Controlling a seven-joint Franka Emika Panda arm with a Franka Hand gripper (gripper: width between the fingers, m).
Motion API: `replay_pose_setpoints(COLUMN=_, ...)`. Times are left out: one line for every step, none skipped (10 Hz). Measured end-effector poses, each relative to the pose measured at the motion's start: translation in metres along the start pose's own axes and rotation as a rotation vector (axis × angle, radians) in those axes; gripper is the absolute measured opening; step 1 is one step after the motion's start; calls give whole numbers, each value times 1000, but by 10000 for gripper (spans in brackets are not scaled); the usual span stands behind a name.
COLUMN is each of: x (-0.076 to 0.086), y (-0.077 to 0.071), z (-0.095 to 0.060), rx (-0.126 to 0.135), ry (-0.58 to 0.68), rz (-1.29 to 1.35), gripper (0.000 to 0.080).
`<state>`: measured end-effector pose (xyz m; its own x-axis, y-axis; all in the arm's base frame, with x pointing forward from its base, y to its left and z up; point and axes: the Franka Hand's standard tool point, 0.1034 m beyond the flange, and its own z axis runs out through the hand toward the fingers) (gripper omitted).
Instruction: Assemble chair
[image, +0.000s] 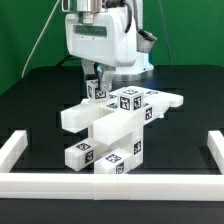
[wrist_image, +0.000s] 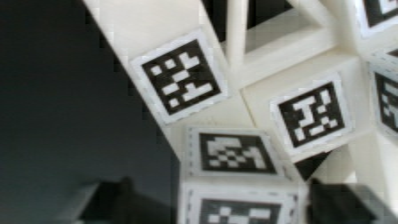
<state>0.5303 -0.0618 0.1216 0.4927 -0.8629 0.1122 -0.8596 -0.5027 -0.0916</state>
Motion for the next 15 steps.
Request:
replay_pose_setpoints(x=0, y=0, z=0, rx=-6, ry=-4, rz=-111, gripper=616)
replay_pose_setpoints(x=1, y=-2, z=-2, rx=-11, ry=-24, rz=-288, gripper=640)
replay_pose_setpoints(x=0, y=-1, z=-2, rx=-13, ry=-39, rz=-439, gripper=640)
replay_pose_setpoints(x=-2, y=1, z=-1, rx=-19, ry=-51, rz=-544, gripper=648)
replay_pose_setpoints(x=-2, y=2, z=-1, rx=-18, ry=-59, rz=-639, gripper=648)
replay_pose_setpoints(x=-2, y=3, z=-1, rx=-17, ry=-58, rz=-681, gripper=649)
replay_pose_setpoints(x=-2, y=3, z=-1, rx=-16, ry=-58, rz=-735, gripper=649)
replay_pose_setpoints(x=-2, y=2, z=-1, rx=-18, ry=-63, rz=-802, gripper=649)
replay_pose_setpoints(x=-3, y=-2, z=-1, rx=-32, ry=-75, rz=-862, gripper=649)
replay_pose_setpoints(x=-6, y=-5, z=-1, rx=-52, ry=-106, rz=-893, gripper=649)
replay_pose_setpoints(x=-5, y=-8, z=-1, rx=-52, ry=-101, rz=-930, gripper=649)
replay_pose_setpoints(x=-4, y=-7, z=-1, rx=-53, ry=-101, rz=-915, gripper=649)
replay_pose_setpoints(x=-5, y=-7, z=-1, rx=-55, ry=-100, rz=-885, gripper=649)
replay_pose_setpoints(x=-5, y=-7, z=-1, rx=-56, ry=-99, rz=-848, gripper=554)
replay_pose_setpoints(x=-5, y=-7, z=-1, rx=-59, ry=-97, rz=-777, gripper=372)
